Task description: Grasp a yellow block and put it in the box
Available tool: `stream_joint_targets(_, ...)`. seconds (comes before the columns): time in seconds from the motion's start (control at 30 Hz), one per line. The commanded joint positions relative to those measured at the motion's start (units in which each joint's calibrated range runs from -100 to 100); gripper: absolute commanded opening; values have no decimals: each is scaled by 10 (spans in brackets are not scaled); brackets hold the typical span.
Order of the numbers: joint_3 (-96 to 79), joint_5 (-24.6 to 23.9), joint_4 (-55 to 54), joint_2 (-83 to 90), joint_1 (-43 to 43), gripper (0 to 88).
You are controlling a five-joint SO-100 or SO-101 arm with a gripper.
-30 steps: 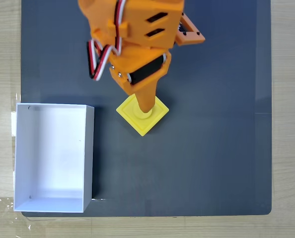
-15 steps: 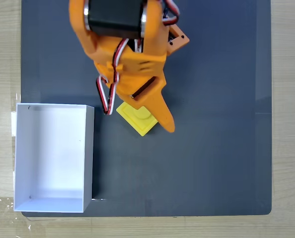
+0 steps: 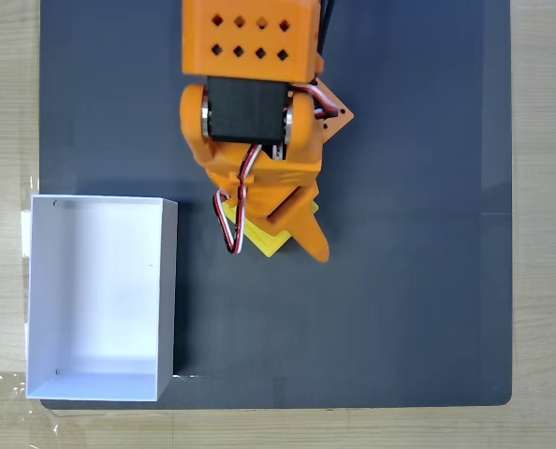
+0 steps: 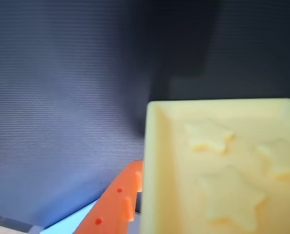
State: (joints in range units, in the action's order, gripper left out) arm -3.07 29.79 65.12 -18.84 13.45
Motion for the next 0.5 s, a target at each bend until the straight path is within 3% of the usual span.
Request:
stream_joint_targets(0.0, 28, -2, -19, 0, -2, 319)
stream_joint_targets(0.17, 28, 0, -29, 1, -2, 195)
stream_joint_targets(0.37, 40, -5, -48, 18, -22, 192)
stream_joint_targets(0.47, 79, -40, -49, 45, -45, 191)
